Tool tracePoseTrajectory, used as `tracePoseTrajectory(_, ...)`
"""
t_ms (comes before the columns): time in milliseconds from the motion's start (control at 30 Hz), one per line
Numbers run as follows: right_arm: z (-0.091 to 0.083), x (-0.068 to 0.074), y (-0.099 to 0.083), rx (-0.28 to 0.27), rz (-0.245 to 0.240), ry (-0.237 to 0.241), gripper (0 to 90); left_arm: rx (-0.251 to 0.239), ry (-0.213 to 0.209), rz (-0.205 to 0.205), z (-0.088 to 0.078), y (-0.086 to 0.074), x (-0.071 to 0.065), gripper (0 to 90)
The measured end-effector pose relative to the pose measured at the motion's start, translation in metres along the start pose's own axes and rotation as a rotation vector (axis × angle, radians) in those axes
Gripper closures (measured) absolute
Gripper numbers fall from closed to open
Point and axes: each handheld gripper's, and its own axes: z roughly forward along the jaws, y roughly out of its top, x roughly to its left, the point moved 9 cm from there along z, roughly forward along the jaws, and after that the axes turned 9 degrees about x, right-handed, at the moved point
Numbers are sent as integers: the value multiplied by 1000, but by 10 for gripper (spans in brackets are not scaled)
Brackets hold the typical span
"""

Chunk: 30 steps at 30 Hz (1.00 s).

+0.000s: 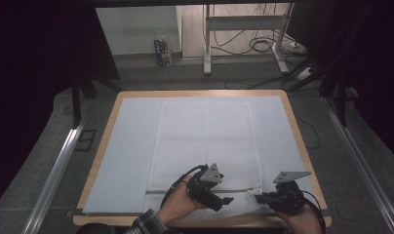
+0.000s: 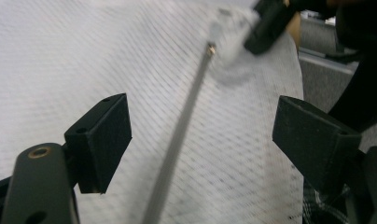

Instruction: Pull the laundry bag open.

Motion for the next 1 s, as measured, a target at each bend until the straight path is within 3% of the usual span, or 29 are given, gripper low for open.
tracePoseTrajectory(133, 1, 1, 0, -4, -29, -17, 828, -15, -9, -28, -7, 13, 9, 186)
tracePoseTrajectory(267, 2, 0, 0, -8, -45, -24, 827, -11, -3, -30, -4, 22, 15, 186)
tracePoseTrajectory(567, 2, 2, 0, -14, -78, -20, 824, 11, 0, 4, 24, 49, 21, 199)
tracePoseTrajectory(767, 3, 5, 0, -11, -118, -34, 825, 10, -4, -5, 42, 63, 18, 212)
tracePoseTrajectory(867, 3, 5, 0, -7, -118, -36, 824, 36, 11, 41, 54, 70, 15, 207)
tracePoseTrajectory(1000, 3, 5, -1, -5, -119, -37, 824, 51, 30, 43, 66, 73, 14, 207)
